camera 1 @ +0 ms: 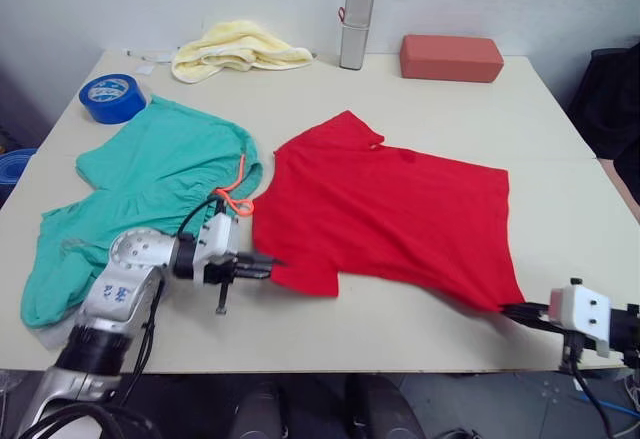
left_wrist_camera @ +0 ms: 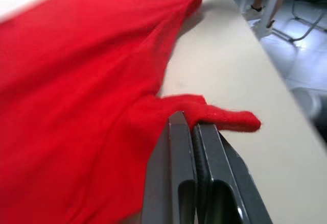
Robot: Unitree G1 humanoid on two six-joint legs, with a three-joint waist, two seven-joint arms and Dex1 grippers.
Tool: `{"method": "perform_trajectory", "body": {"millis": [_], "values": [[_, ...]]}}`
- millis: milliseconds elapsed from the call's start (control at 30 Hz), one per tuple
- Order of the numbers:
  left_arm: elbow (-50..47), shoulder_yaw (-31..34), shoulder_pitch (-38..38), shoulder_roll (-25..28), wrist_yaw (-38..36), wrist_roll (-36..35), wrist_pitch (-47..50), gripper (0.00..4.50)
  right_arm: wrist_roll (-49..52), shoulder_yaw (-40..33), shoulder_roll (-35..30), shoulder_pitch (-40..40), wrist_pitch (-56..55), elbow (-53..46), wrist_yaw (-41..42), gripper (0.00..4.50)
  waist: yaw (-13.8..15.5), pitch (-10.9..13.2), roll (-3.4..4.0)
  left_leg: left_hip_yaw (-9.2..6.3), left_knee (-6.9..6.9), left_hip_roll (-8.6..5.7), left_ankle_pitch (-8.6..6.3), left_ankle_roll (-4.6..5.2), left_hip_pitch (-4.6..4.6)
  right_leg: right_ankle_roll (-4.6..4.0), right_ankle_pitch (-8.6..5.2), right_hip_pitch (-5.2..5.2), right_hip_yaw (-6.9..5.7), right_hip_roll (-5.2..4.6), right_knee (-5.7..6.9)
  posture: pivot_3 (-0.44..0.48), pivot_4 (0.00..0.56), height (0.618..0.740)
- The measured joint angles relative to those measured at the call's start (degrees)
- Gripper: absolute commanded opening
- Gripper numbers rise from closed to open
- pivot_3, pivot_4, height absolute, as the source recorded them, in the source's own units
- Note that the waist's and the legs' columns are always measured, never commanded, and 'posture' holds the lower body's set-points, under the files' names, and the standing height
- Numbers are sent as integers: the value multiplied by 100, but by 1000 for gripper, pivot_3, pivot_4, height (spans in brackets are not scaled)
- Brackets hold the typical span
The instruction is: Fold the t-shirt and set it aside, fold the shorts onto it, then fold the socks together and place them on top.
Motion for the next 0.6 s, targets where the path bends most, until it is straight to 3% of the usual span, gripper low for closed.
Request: {"method": "perform_trajectory", "body": {"millis": [367, 600], "values": [[-1577, 649, 1798, 464, 449, -550, 1038, 46, 144, -28, -1, 336, -360, 195, 347, 0, -51, -2, 6, -24, -12, -8, -3, -3, 5, -16, -9, 10, 13, -63, -2, 0, 150, 740], [-2059, 1140, 2651, 869, 492, -862, 1498, 46, 275, -41, -3, 723, -325, -42, 443, 0, -99, -4, 11, -38, -19, -15, -4, -3, 5, -28, -15, 15, -3, -77, -4, 0, 150, 740]]}}
